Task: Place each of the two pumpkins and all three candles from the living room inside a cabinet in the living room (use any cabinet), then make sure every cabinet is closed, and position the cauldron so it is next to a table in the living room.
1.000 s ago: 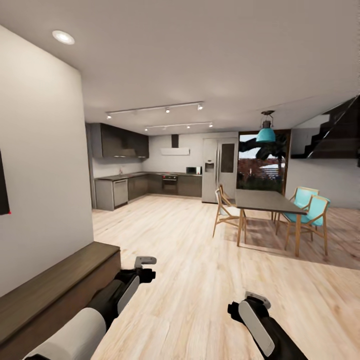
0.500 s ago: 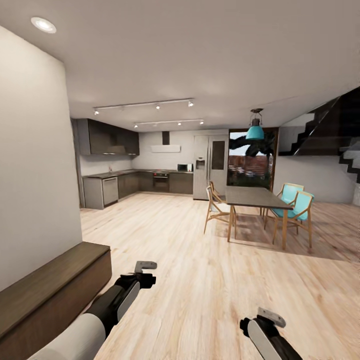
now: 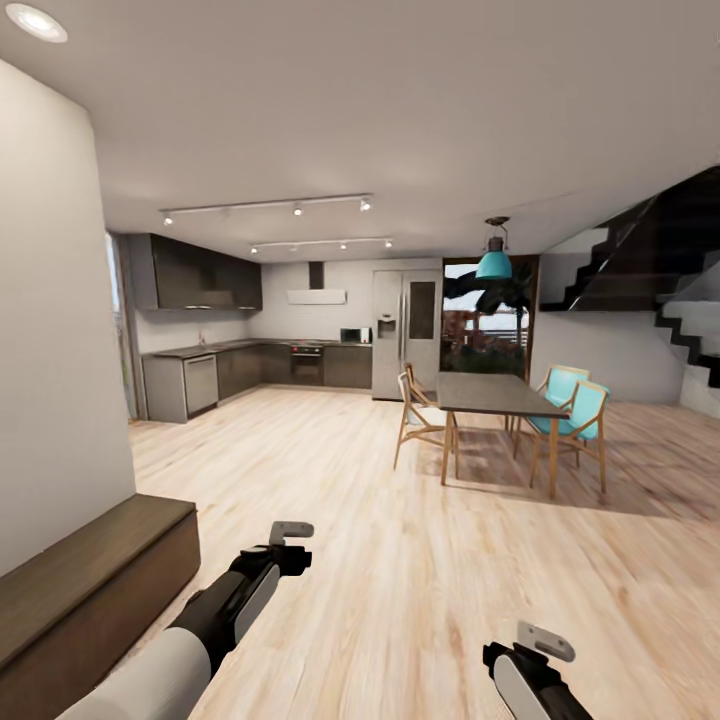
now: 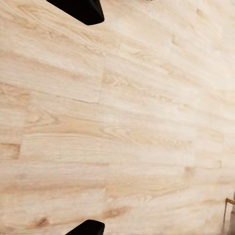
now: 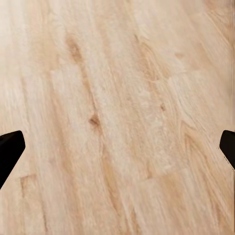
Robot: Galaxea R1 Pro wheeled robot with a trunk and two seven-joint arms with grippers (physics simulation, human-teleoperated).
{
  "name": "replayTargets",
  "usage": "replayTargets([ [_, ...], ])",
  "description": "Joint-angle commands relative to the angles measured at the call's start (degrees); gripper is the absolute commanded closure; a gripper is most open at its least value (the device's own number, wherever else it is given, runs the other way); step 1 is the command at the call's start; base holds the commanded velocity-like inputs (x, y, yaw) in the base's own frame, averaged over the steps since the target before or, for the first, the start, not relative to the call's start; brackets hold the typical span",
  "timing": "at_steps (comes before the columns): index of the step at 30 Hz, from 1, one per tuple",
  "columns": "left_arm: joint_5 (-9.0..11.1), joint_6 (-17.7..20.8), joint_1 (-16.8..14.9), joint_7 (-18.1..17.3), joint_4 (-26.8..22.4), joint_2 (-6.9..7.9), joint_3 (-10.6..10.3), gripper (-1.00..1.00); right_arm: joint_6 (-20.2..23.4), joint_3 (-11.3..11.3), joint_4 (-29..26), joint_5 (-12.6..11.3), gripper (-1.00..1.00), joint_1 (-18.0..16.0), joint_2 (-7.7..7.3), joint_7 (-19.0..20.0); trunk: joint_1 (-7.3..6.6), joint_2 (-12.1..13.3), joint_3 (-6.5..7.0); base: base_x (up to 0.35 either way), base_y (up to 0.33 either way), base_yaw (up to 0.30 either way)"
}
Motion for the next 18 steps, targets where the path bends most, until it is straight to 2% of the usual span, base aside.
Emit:
replayTargets([
  [1,0.61,0.22,-0.02,0.53,-0.08,0.04,-0.3,-1.0,0.23,0.25,-0.05,-0.33,-1.0,-0.06,-0.06,-0.4,0.04,-0.04,-0.08,0.289,-0.157,-0.268],
  [10,0.68,-0.93,-0.04,0.53,2.07,-0.03,-1.34,-1.0,0.23,0.29,-0.12,-0.25,-1.0,-0.06,-0.01,-0.39,0.04,-0.04,-0.19,0.272,-0.192,-0.143],
  [15,0.69,-1.2,-0.04,0.53,2.3,0.0,-1.49,-1.0,0.25,0.3,-0.11,-0.31,-1.0,-0.06,-0.01,-0.36,0.04,-0.04,-0.19,0.265,-0.207,-0.244],
  [18,0.69,-1.27,-0.03,0.53,2.35,0.02,-1.53,-1.0,0.28,0.21,-0.08,-0.63,-1.0,-0.06,-0.14,0.94,0.04,-0.04,-0.19,0.265,-0.2,-0.293],
])
